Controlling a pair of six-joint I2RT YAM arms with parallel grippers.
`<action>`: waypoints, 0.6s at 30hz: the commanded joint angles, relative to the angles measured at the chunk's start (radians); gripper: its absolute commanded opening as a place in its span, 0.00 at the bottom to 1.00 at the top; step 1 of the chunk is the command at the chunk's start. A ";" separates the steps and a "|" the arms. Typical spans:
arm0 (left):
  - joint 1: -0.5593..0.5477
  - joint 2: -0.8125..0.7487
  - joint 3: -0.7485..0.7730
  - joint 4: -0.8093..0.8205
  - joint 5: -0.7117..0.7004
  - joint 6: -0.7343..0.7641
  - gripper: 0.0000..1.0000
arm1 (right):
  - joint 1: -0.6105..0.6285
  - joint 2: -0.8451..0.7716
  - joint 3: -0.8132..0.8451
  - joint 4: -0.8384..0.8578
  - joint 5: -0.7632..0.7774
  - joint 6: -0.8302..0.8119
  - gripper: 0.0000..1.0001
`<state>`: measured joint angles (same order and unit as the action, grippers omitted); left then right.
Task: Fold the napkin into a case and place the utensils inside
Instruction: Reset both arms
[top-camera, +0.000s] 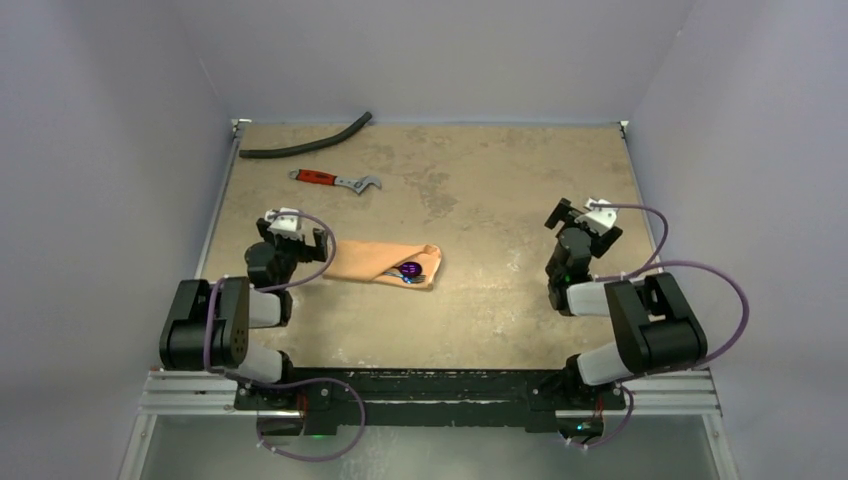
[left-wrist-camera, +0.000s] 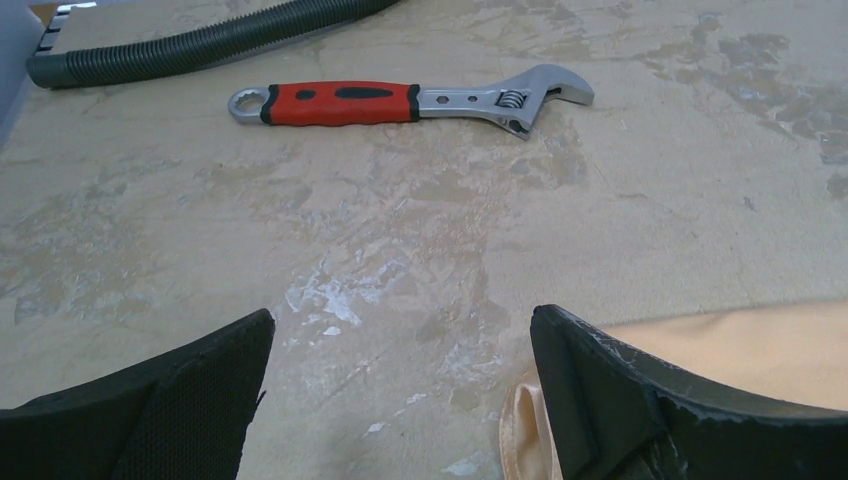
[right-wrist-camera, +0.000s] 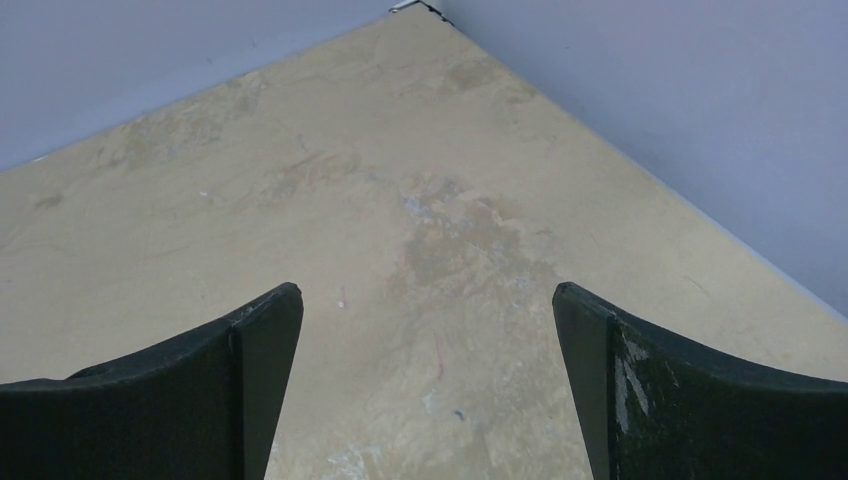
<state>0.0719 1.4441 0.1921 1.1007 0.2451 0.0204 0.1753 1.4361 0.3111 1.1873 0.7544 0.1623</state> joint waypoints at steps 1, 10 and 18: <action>0.005 0.128 -0.017 0.283 -0.014 -0.053 0.99 | -0.008 0.086 0.045 0.157 -0.034 -0.026 0.98; -0.006 0.206 0.063 0.176 -0.080 -0.058 0.99 | -0.010 0.165 -0.125 0.601 -0.374 -0.237 0.98; -0.057 0.204 0.079 0.154 -0.184 -0.043 0.99 | -0.101 0.118 -0.037 0.323 -0.502 -0.125 0.98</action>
<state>0.0196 1.6665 0.2562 1.2606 0.1089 -0.0151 0.0990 1.5837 0.2508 1.4563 0.3389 0.0269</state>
